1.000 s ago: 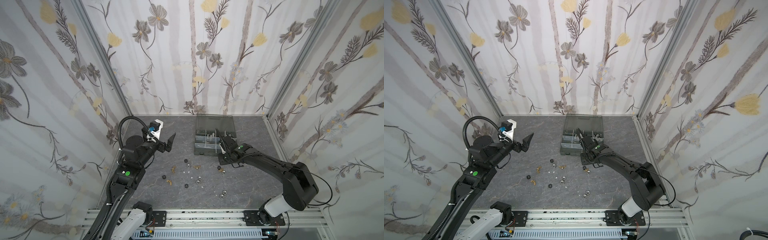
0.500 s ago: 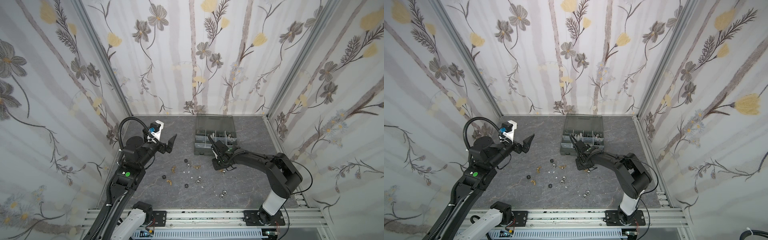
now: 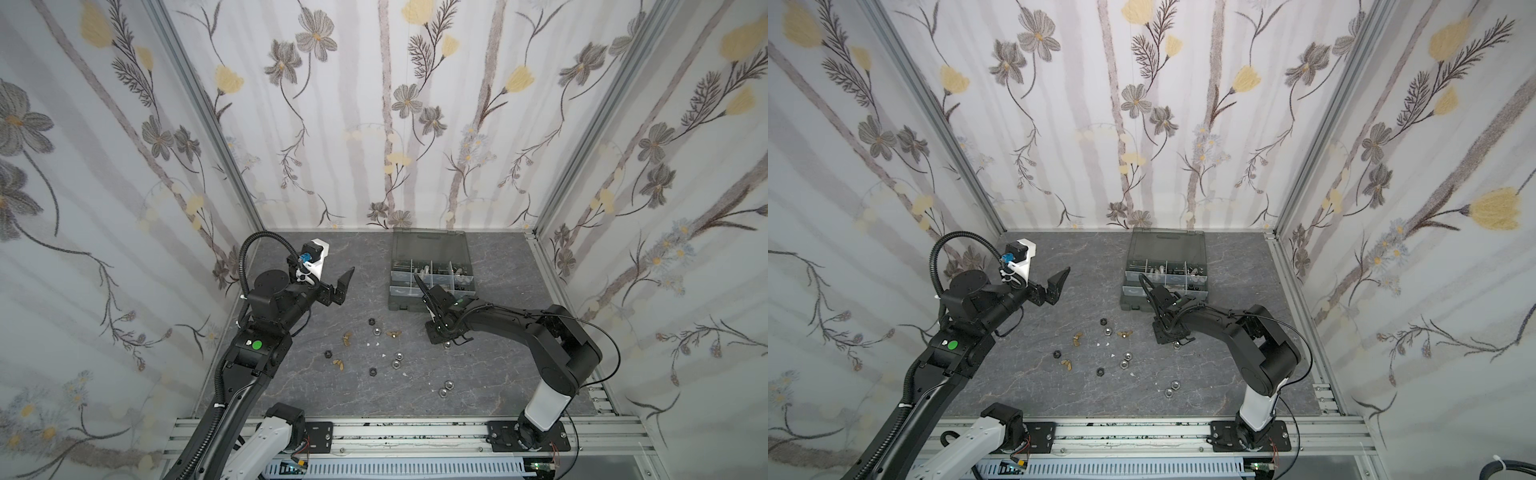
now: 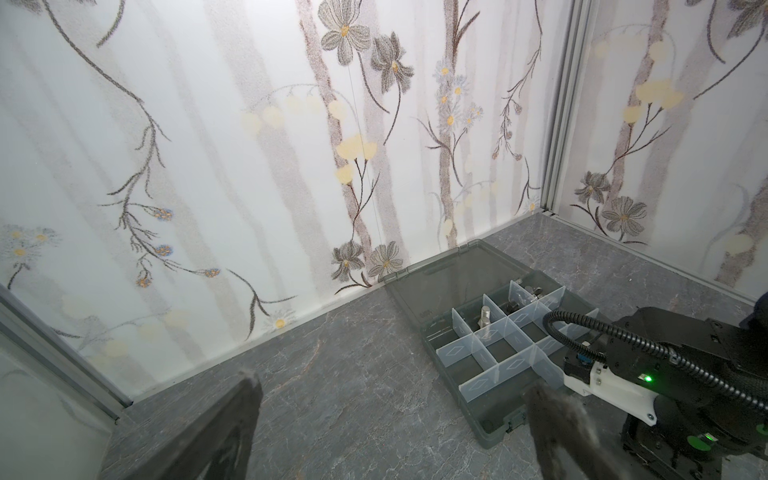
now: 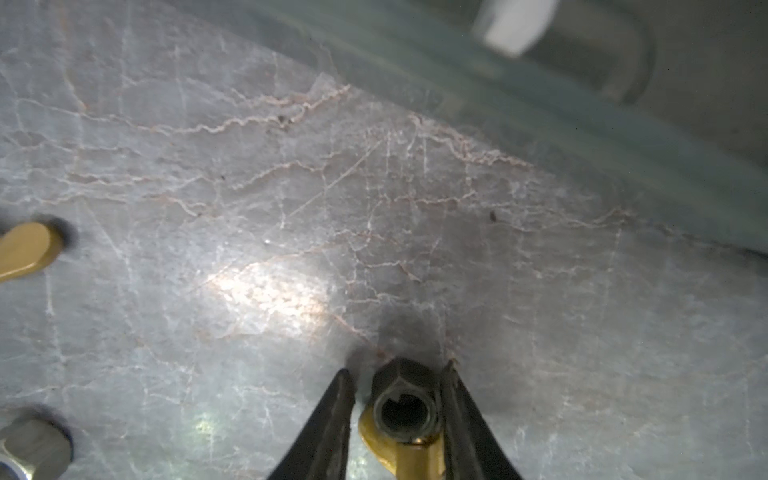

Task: Sort the screws and nuts into containers
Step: 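Carry the black nut with the right gripper over the organizer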

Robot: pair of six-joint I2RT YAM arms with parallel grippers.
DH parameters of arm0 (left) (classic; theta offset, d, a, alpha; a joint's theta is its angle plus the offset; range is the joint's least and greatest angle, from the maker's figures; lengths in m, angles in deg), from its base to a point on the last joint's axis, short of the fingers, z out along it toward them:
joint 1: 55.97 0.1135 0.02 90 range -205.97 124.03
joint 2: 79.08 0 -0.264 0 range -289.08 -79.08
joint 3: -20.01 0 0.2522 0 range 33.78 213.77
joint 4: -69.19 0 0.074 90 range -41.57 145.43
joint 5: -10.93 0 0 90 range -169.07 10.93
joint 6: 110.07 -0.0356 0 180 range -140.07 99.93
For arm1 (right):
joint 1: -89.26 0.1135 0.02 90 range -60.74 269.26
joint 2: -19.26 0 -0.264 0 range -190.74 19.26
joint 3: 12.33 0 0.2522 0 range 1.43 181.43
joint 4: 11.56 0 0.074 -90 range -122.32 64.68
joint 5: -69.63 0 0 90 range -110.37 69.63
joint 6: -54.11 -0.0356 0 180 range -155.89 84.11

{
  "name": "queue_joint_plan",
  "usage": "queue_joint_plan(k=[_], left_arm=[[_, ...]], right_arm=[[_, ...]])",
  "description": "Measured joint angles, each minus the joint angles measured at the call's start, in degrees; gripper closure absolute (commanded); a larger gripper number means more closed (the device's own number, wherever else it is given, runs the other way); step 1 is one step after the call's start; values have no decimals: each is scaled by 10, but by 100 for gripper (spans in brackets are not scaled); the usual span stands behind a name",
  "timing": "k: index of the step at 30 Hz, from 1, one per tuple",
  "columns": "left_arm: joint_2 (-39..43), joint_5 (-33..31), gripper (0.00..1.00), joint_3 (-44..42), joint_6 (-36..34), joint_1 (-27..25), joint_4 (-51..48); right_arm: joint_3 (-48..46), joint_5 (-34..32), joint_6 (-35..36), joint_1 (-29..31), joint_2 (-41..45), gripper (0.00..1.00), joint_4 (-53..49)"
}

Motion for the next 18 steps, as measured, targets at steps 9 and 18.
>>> queue_joint_plan(k=[9, 18], left_arm=[[-4, 0, 0, 8, 1, 0, 0], [-6, 0, 0, 10, 2, 0, 0]], right_arm=[[10, -3, 9, -1, -11, 76, 8], [11, 2, 15, -7, 1, 83, -8]])
